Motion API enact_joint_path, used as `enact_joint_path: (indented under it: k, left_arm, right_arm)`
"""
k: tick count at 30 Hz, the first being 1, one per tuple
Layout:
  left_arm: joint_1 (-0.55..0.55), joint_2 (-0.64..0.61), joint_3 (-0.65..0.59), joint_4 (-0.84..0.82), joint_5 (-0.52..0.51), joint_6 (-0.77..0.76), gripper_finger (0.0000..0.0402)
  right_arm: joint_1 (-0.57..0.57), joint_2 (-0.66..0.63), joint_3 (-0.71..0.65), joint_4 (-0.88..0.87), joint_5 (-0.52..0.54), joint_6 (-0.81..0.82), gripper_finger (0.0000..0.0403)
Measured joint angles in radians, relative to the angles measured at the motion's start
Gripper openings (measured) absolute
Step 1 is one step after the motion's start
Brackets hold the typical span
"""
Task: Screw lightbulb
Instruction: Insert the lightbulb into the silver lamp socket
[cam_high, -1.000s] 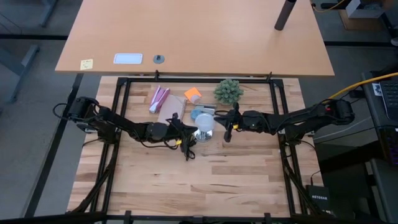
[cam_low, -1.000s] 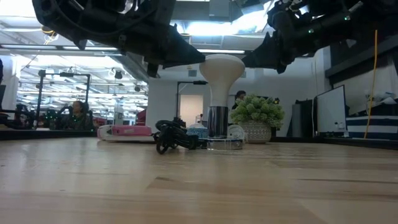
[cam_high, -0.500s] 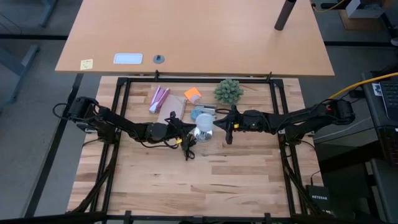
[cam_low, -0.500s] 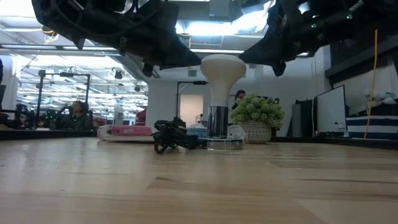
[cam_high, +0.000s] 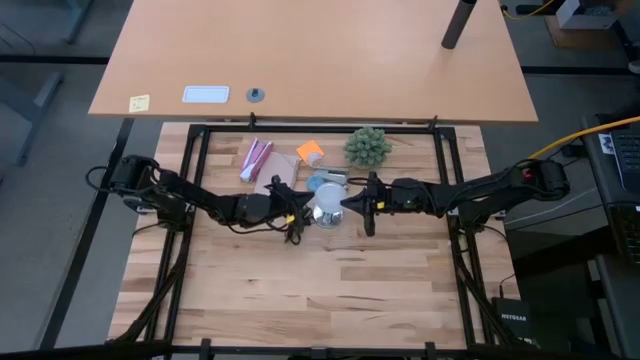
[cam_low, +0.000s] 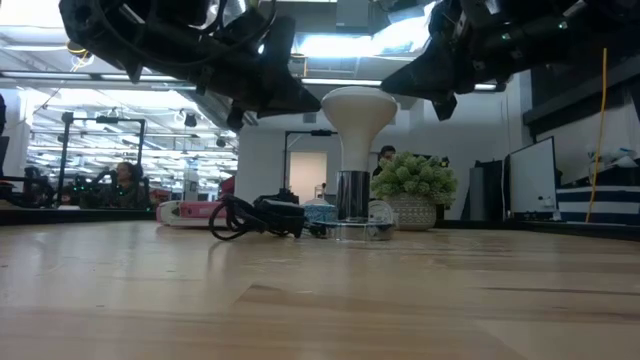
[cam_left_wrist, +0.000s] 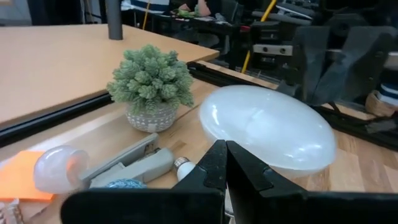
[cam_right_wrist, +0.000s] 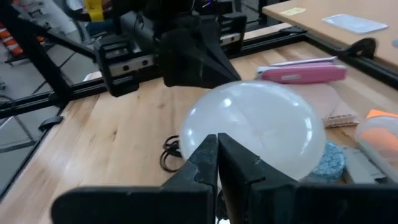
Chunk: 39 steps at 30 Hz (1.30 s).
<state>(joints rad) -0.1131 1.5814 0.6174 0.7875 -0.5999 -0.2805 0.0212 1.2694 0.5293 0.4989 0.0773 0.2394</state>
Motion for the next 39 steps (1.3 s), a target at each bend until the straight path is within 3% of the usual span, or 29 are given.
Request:
enact_joint_path:
  k: [7, 14, 22, 31, 39]
  left_arm:
    - [0.004, -0.024, 0.0, 0.0, -0.011, 0.03, 0.0]
    - [-0.038, -0.118, 0.0, 0.013, -0.011, 0.095, 0.0]
    - [-0.112, -0.105, 0.001, 0.009, 0.085, 0.097, 0.0]
    - [-0.09, 0.048, 0.046, 0.04, 0.084, 0.059, 0.0]
    - [-0.053, 0.096, 0.081, 0.04, 0.093, 0.072, 0.0]
  right_arm:
    - [-0.001, -0.007, 0.0, 0.028, 0.042, -0.013, 0.0016]
    - [-0.001, -0.094, 0.0, 0.009, 0.084, -0.097, 0.0016]
    - [-0.003, -0.129, 0.0, -0.134, 0.289, -0.147, 0.0016]
    - [-0.002, -0.024, 0.0, -0.138, 0.27, -0.081, 0.0016]
    - [-0.003, -0.02, 0.0, -0.138, 0.206, -0.047, 0.0016]
